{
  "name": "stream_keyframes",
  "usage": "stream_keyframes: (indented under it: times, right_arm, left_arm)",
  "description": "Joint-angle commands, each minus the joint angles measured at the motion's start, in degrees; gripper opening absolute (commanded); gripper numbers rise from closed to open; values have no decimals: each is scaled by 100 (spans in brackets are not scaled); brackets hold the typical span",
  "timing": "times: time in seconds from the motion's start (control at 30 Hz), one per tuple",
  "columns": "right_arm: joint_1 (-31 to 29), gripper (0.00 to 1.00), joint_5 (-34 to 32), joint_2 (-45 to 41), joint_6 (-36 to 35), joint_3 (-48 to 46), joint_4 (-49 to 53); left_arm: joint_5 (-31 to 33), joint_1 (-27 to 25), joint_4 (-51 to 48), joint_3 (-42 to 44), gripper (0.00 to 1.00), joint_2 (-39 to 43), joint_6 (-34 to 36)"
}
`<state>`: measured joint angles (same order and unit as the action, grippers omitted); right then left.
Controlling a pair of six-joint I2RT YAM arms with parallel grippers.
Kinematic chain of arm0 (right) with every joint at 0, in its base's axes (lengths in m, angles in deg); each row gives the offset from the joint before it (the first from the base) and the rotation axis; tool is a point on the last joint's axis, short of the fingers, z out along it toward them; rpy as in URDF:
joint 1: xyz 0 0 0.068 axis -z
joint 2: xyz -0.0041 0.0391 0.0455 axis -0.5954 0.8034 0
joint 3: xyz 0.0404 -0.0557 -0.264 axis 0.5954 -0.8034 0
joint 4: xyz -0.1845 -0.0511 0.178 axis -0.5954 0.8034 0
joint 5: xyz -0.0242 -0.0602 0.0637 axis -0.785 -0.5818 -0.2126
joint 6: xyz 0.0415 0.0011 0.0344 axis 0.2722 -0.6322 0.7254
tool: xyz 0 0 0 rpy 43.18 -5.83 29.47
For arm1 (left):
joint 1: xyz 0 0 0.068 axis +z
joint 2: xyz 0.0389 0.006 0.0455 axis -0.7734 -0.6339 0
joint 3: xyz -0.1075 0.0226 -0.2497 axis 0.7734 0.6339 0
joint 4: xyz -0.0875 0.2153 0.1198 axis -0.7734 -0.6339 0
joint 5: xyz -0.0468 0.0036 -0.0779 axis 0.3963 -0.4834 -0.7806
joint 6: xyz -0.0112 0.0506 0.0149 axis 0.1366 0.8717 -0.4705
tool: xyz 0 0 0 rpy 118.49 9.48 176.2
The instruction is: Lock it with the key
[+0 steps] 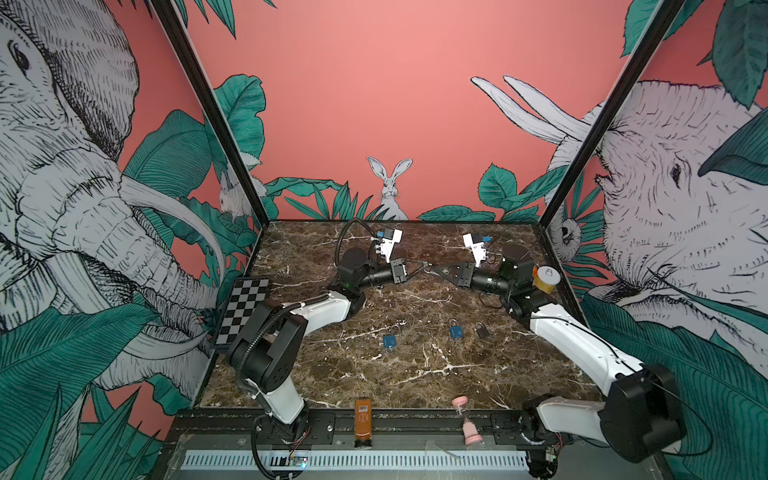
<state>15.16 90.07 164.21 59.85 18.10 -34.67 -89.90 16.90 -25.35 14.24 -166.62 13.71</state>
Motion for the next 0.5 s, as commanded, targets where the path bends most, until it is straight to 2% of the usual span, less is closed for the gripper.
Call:
stream_keyframes:
  times: [0.0,0.1,0.2,0.27,0.37,0.4,0.47]
  right_arm:
    - [-690,0,-214,438,-42,60,-566]
    - [-539,0,-288,228,-177,-7,-234]
    - [-256,0,-288,-139,-352,-224,103]
    - [-99,0,-208,-390,-418,-415,170]
    - [24,0,-178,-805,-559,-680,310]
    - [57,0,-161,-915,-615,-755,379]
    - [117,0,-27,-1099,-709,-872,411]
  left_arm:
    - [-1627,-1117,291,-195,0,154,257]
    - [-1362,-946,-230,-161,0,236,575]
    - [-1048,-540,-390,-107,0,304,604]
    - [-923,-276,-329,-114,9,317,545]
    - [-838,-97,-503,-222,34,335,603]
    - [-839,-79,-699,-284,39,343,691]
    - [-922,-78,-946,-349,43,320,815]
